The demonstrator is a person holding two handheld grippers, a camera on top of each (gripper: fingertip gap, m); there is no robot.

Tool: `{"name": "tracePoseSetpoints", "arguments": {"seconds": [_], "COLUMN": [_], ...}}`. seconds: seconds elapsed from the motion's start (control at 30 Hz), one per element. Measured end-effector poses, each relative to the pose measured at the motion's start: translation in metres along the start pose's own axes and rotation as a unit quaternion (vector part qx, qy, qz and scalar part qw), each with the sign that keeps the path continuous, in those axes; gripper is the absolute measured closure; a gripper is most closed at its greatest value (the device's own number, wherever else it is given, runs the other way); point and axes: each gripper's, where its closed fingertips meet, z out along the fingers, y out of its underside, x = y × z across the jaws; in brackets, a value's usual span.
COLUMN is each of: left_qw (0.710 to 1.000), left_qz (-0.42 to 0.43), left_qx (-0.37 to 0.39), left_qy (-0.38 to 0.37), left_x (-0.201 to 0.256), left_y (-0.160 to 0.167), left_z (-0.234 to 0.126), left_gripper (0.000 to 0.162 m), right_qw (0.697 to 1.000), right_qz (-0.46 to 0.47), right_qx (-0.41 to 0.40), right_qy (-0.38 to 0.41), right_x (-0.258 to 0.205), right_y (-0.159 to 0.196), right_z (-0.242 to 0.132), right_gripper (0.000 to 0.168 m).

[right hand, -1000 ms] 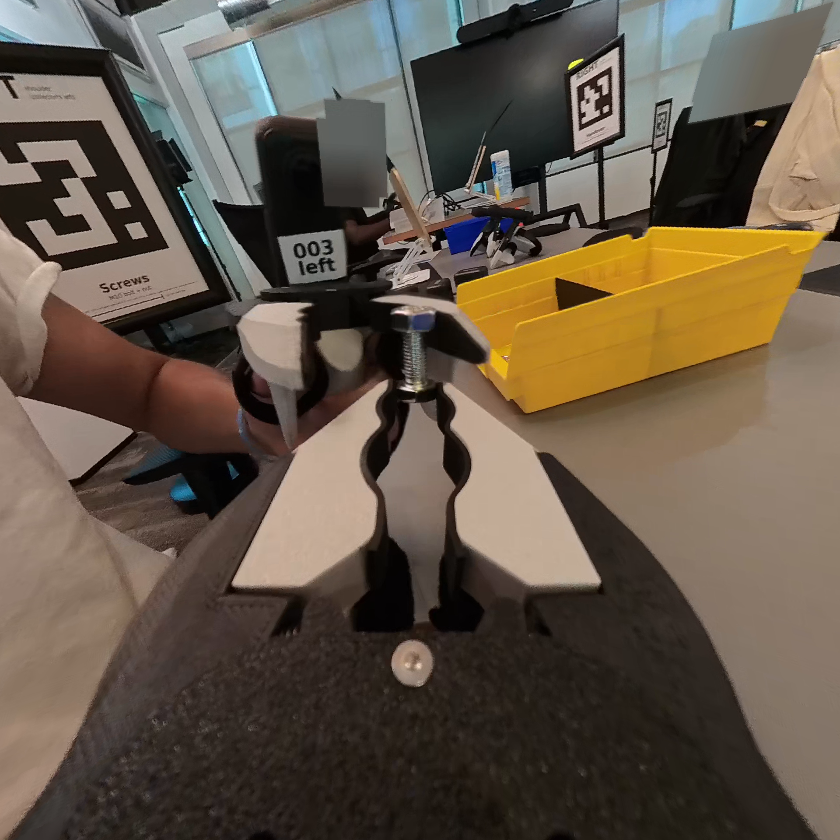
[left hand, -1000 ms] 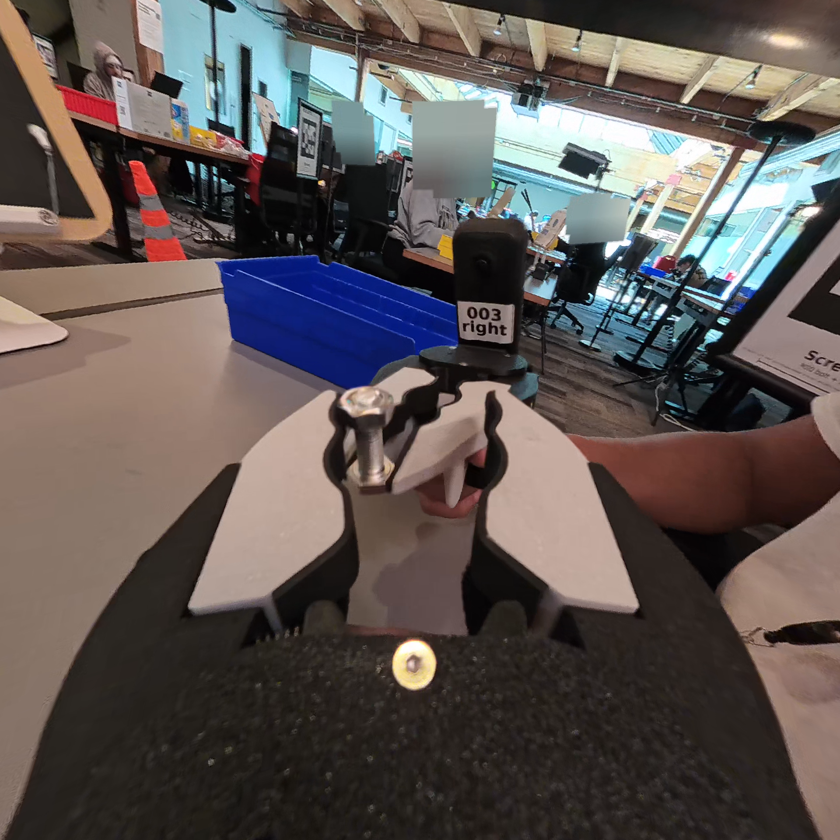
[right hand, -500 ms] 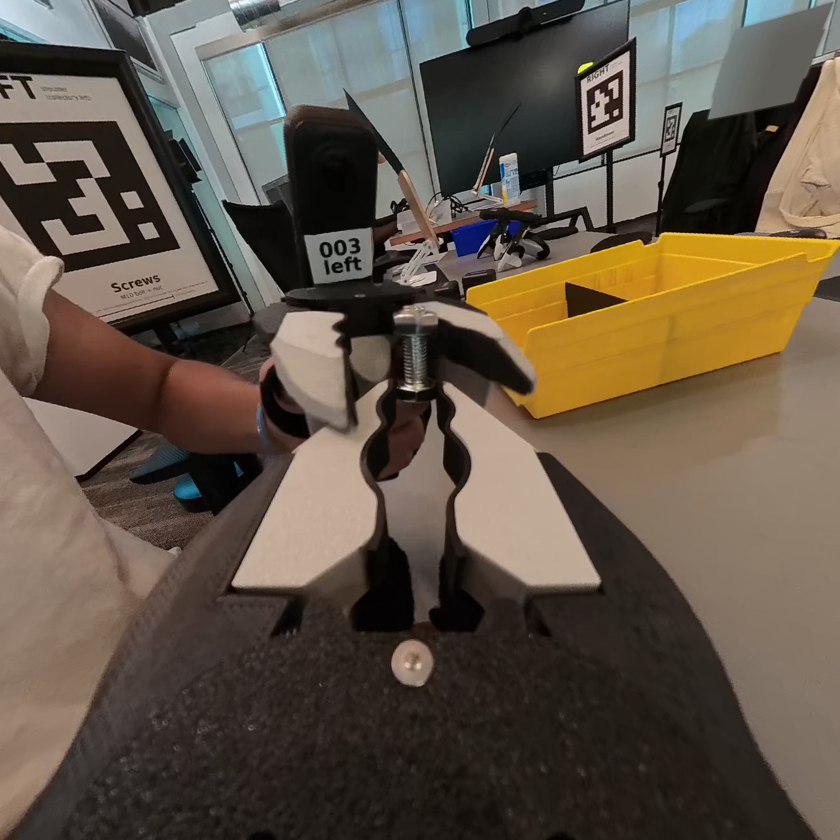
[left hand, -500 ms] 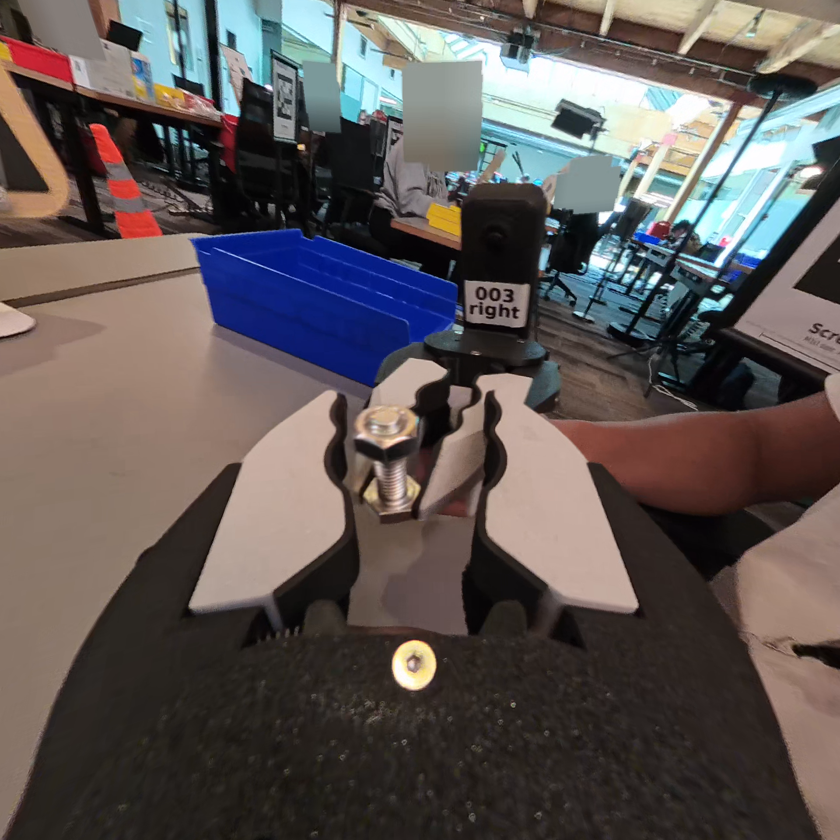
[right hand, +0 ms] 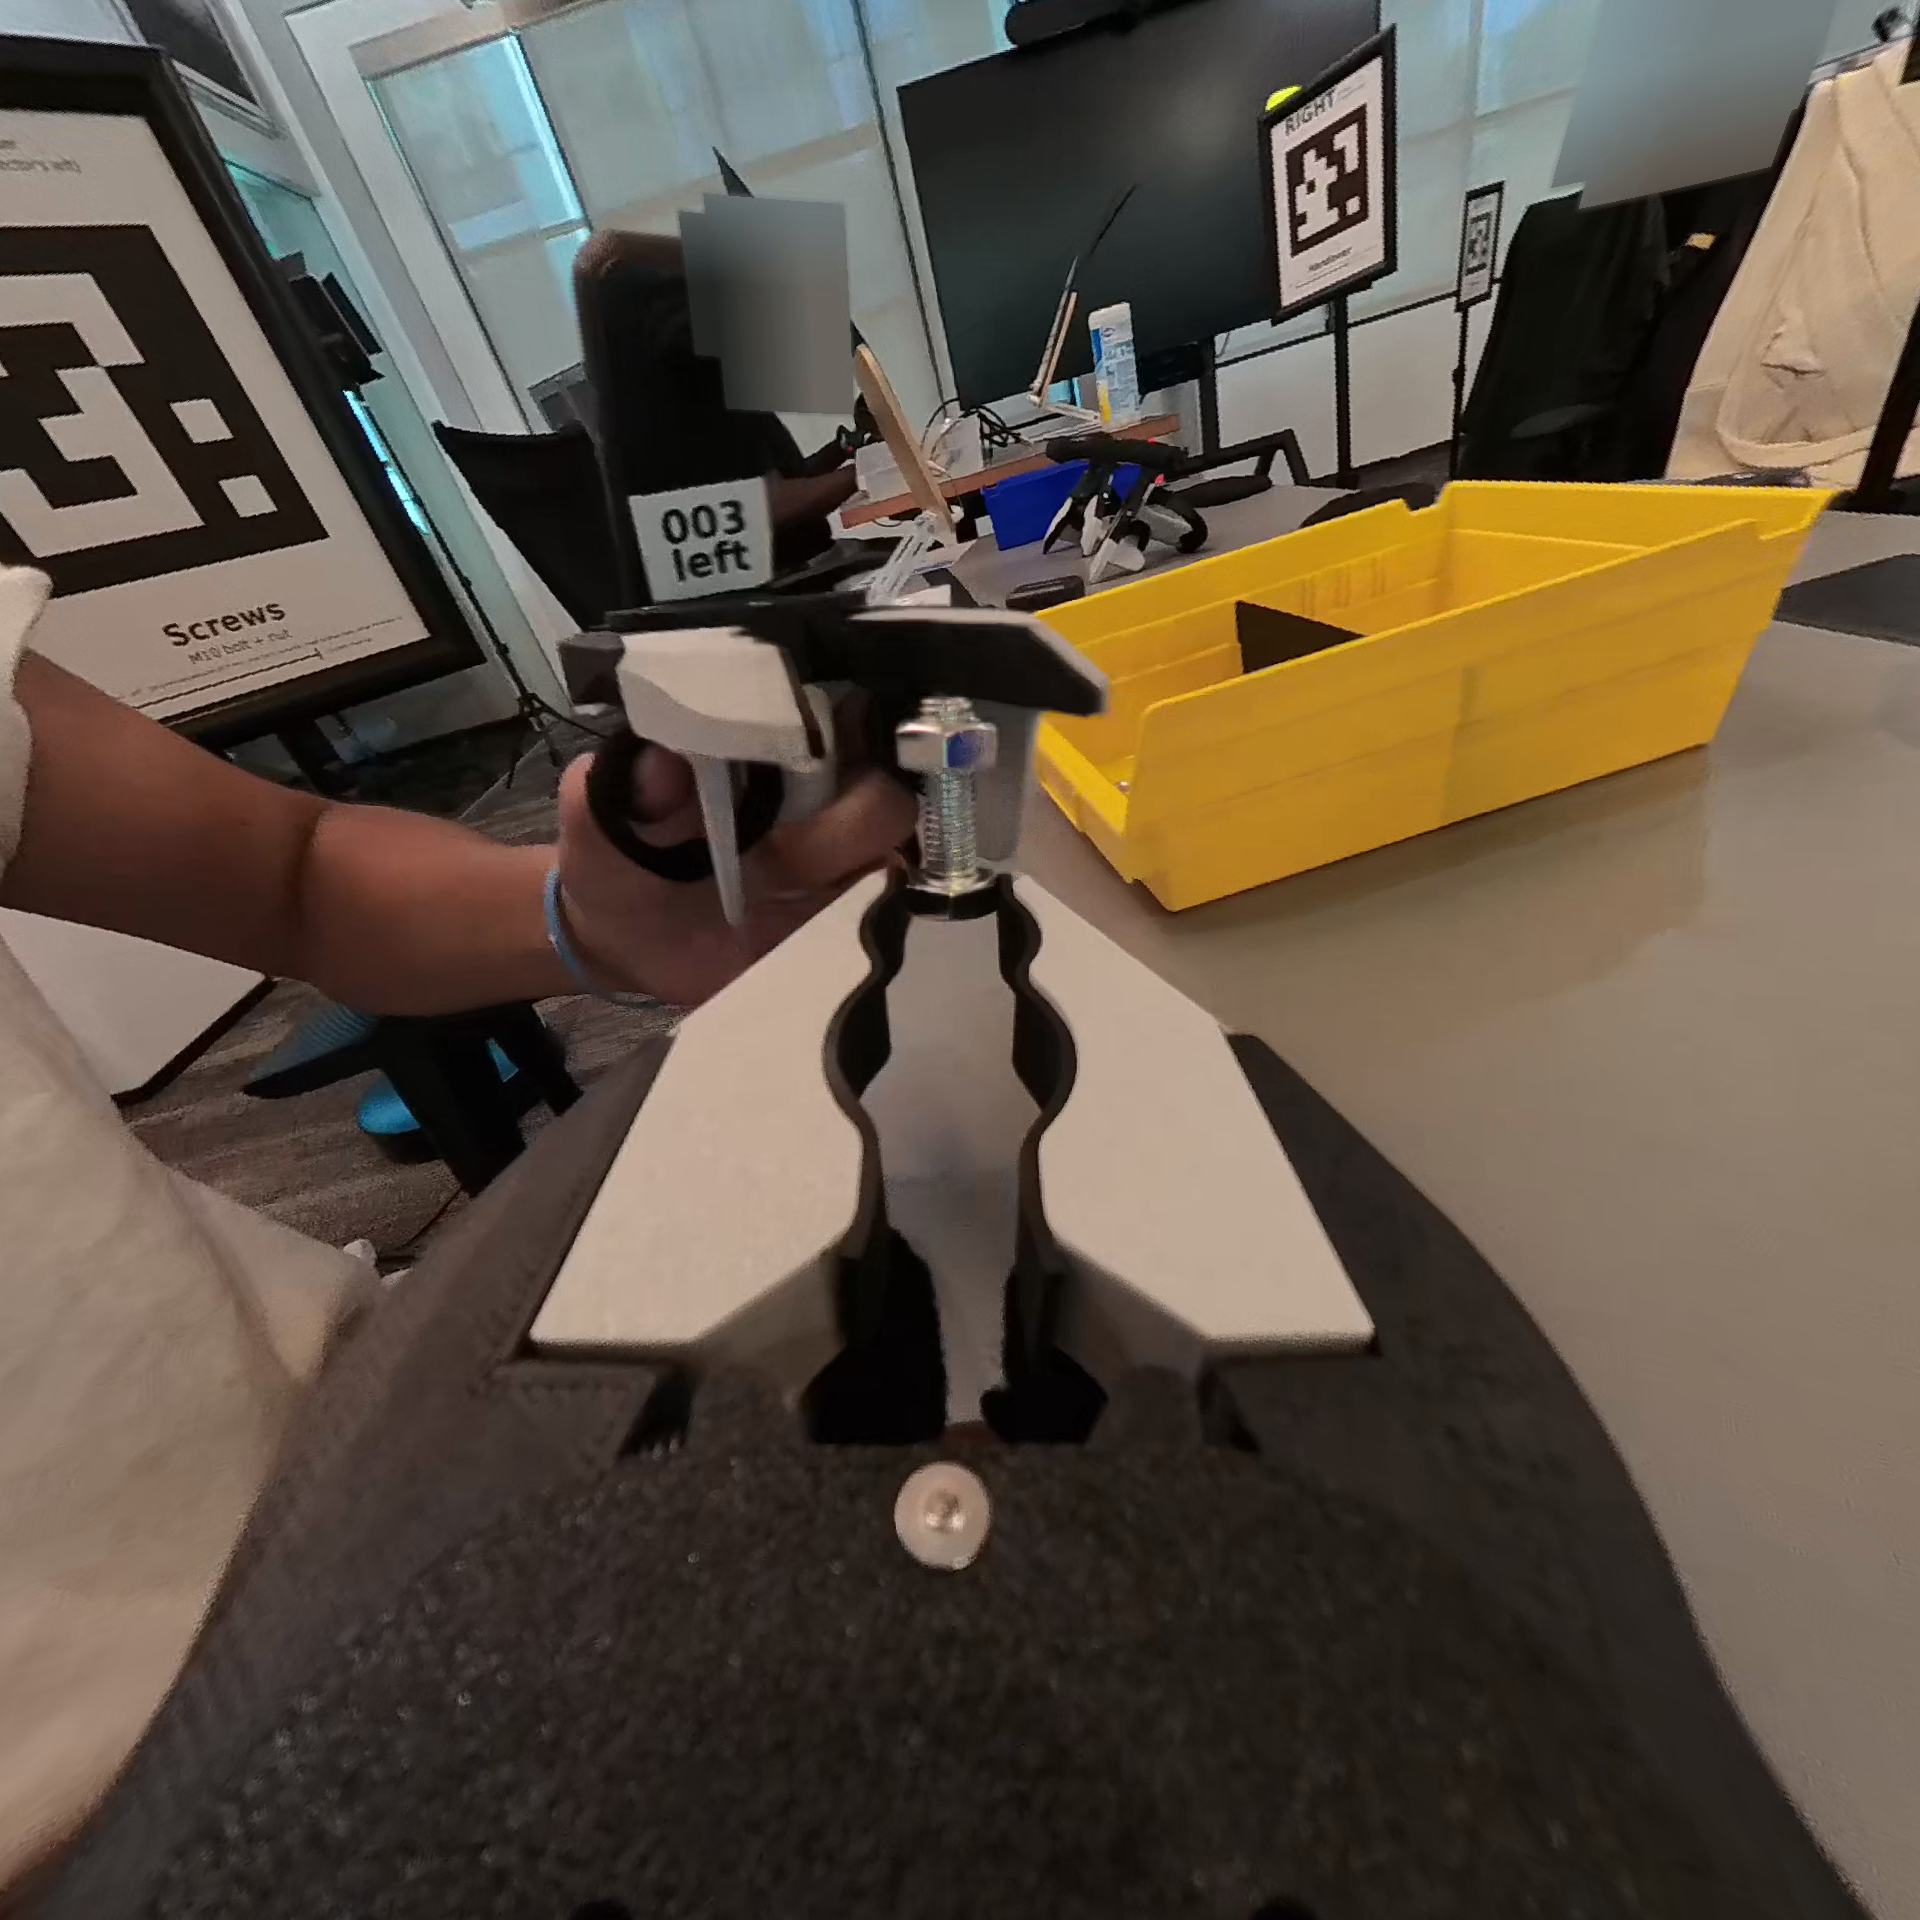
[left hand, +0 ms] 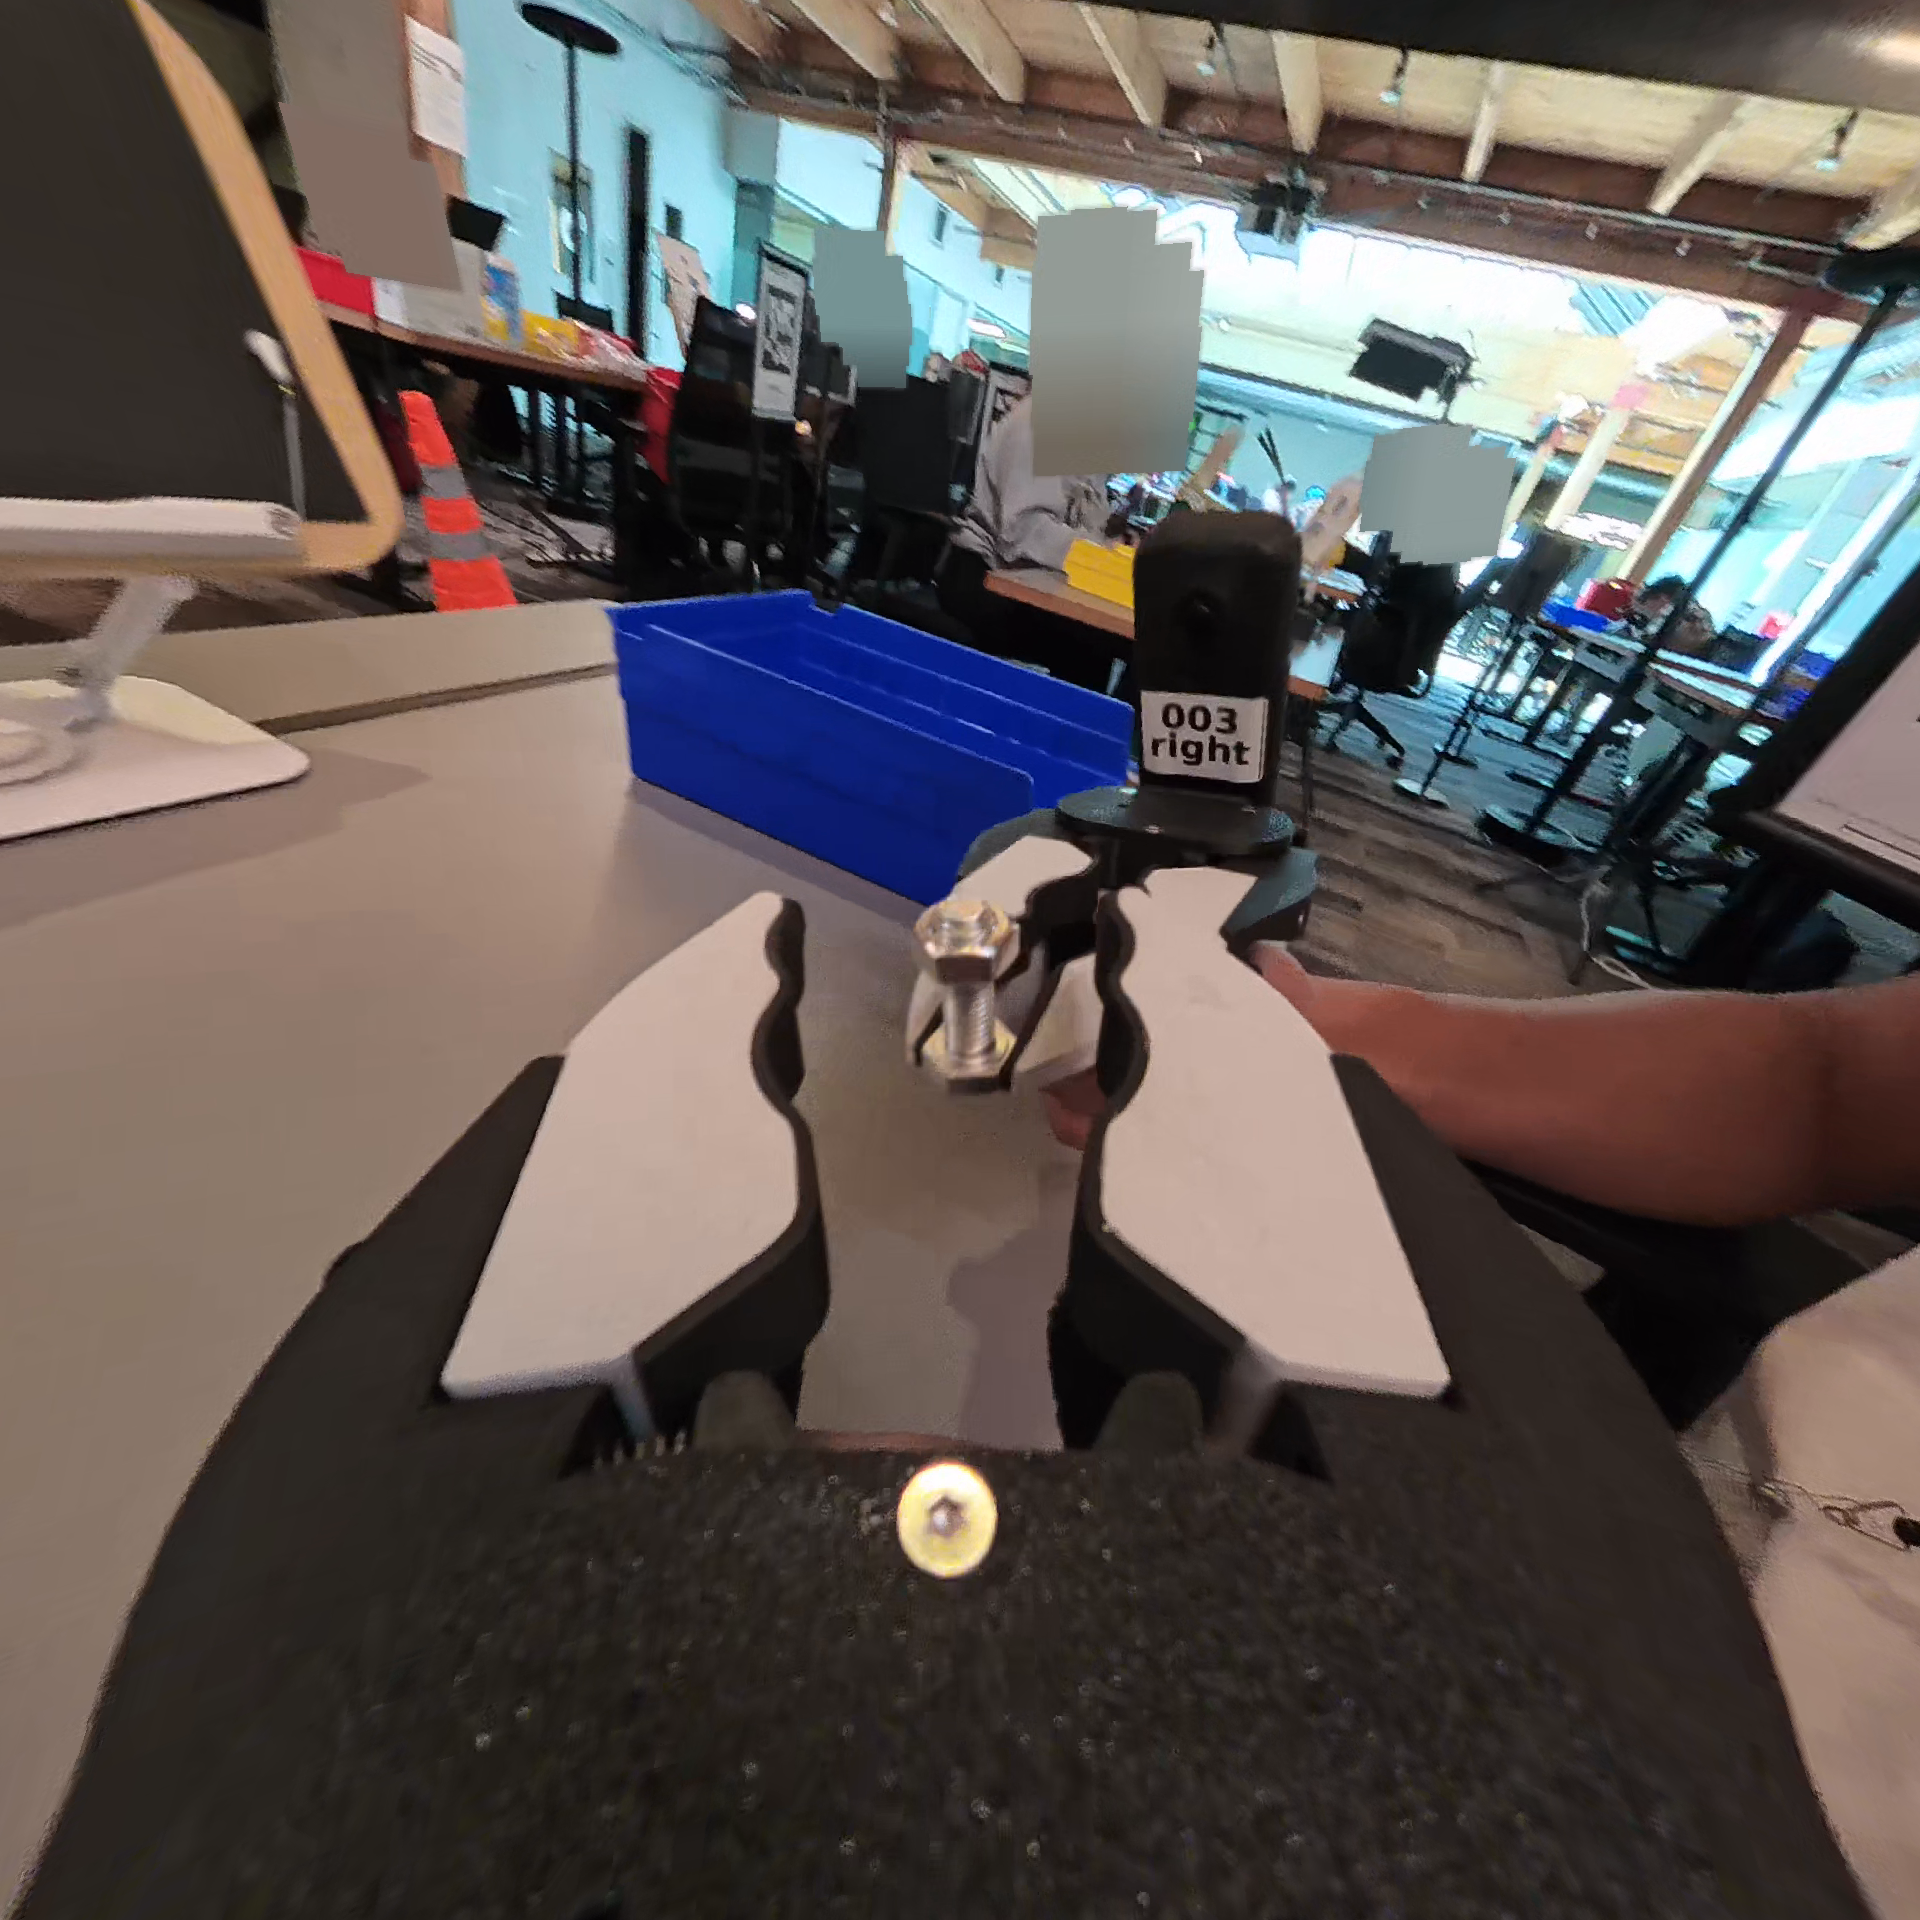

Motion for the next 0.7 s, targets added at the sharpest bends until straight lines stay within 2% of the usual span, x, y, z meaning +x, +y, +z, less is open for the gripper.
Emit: {"name": "tracePoseSetpoints", "arguments": {"seconds": [0.07,0.13,0.17,0.23,0.4,0.5,0.57,0.7], "left_qw": [1.000,0.999,0.999,0.998,0.999,0.999,0.998,0.999], "left_qz": [-0.002,-0.012,-0.017,-0.025,-0.021,-0.011,-0.002,-0.008], "left_qx": [0.005,-0.001,-0.002,-0.009,0.008,-0.006,-0.023,-0.025], "left_qy": [0.013,0.039,0.046,0.059,0.029,0.050,0.059,0.048], "left_x": [0.004,0.014,0.017,0.019,0.004,0.012,0.017,0.009], "left_y": [0.000,0.004,0.005,0.007,0.003,0.008,0.013,0.015], "left_z": [-0.004,0.003,0.008,0.015,0.000,0.001,0.010,0.008], "left_gripper": [0.117,0.118,0.110,0.103,0.109,0.120,0.109,0.108], "right_qw": [1.000,1.000,1.000,1.000,1.000,1.000,1.000,1.000], "right_qz": [0.001,0.002,0.001,0.000,0.003,0.008,0.005,-0.002], "right_qx": [-0.002,-0.002,-0.003,-0.004,0.001,-0.003,-0.009,-0.014], "right_qy": [0.008,0.008,0.005,0.000,0.008,0.010,-0.002,-0.011], "right_x": [0.006,0.007,0.006,0.002,0.007,0.010,0.004,-0.004], "right_y": [0.000,0.000,0.001,0.001,-0.001,0.001,0.003,0.004], "right_z": [-0.003,-0.003,-0.002,0.000,-0.005,-0.005,-0.001,0.004], "right_gripper": [0.151,0.151,0.151,0.151,0.151,0.151,0.151,0.151]}}
